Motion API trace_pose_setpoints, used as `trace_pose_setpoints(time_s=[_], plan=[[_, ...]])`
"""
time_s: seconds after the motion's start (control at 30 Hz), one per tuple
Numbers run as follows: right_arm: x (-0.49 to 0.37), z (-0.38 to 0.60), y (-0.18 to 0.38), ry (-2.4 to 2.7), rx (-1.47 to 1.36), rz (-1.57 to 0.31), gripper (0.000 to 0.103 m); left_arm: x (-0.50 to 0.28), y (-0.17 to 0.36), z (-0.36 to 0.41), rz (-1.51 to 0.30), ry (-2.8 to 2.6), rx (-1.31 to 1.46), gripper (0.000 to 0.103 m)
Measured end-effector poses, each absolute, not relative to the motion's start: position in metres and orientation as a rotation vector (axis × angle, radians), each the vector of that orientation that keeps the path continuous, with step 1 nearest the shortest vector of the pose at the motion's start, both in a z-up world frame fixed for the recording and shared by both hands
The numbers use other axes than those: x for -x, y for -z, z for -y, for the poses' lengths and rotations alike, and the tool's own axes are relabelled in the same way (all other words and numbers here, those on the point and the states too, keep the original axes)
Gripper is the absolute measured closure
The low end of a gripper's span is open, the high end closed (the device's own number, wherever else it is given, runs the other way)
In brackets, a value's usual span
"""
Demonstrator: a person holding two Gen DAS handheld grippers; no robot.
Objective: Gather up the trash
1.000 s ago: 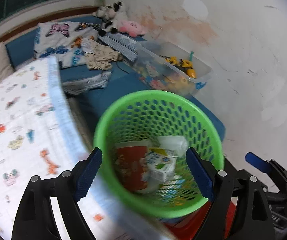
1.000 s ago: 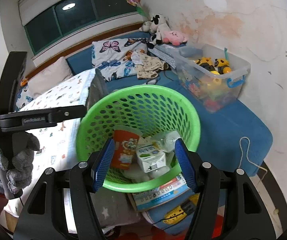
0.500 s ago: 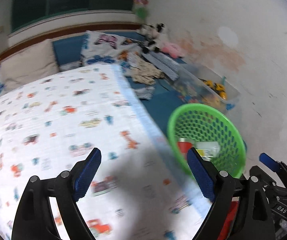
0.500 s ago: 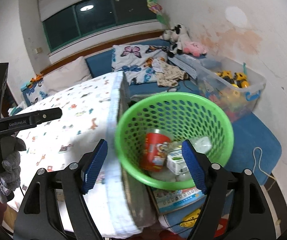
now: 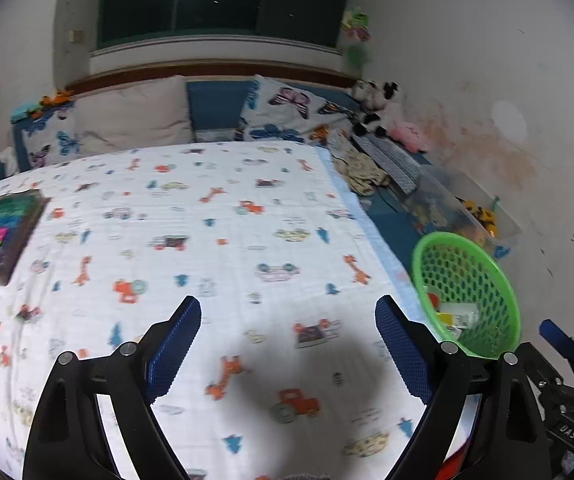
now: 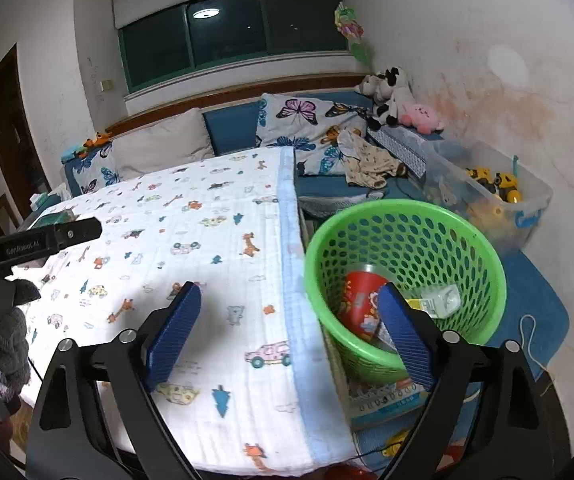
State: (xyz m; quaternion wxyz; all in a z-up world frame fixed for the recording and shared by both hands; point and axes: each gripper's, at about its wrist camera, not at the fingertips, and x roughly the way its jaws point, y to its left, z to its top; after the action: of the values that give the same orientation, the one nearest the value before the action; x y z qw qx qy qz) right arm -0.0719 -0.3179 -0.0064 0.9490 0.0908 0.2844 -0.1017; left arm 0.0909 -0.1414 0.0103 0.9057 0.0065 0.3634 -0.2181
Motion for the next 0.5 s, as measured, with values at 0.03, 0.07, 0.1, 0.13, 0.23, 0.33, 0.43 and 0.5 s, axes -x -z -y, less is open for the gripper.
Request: trace_pose_setpoints(time_s=[0.03,0.07,0.1,0.13,0.23,0.33,0.43,0.5], plan=[[0.071,0.315,0.006,0.205,-0.189,-0.578,0.012,-0.09,-0.01,0.136,-0.754,0.436,-0.013,0.017],[0.071,0.314,0.006,0.202,-0.195,-0.579,0.012,-0.089,-0.009,0.132,-0.755,0.42,-0.014,0.017],[0.07,0.311,0.006,0.197,-0.203,-0.58,0.012,-0.087,-0.008,0.127,-0.753,0.404,-0.017,0.017],[0.069,0.31,0.006,0.193,-0.208,-0.58,0.011,-0.086,-0.008,0.124,-0.749,0.384,-0.021,0.017],[0.065,0.303,0.004,0.185,-0.209,-0.58,0.011,-0.084,-0.008,0.111,-0.733,0.333,-0.025,0.017],[0.062,0.296,0.003,0.172,-0.207,-0.579,0.011,-0.085,-0.009,0.098,-0.735,0.316,-0.011,0.015],[0.058,0.291,0.003,0.166,-0.202,-0.582,0.011,-0.083,-0.012,0.09,-0.715,0.283,-0.018,0.01],[0.055,0.286,0.004,0.162,-0.194,-0.588,0.011,-0.082,-0.014,0.087,-0.702,0.271,-0.021,0.01]])
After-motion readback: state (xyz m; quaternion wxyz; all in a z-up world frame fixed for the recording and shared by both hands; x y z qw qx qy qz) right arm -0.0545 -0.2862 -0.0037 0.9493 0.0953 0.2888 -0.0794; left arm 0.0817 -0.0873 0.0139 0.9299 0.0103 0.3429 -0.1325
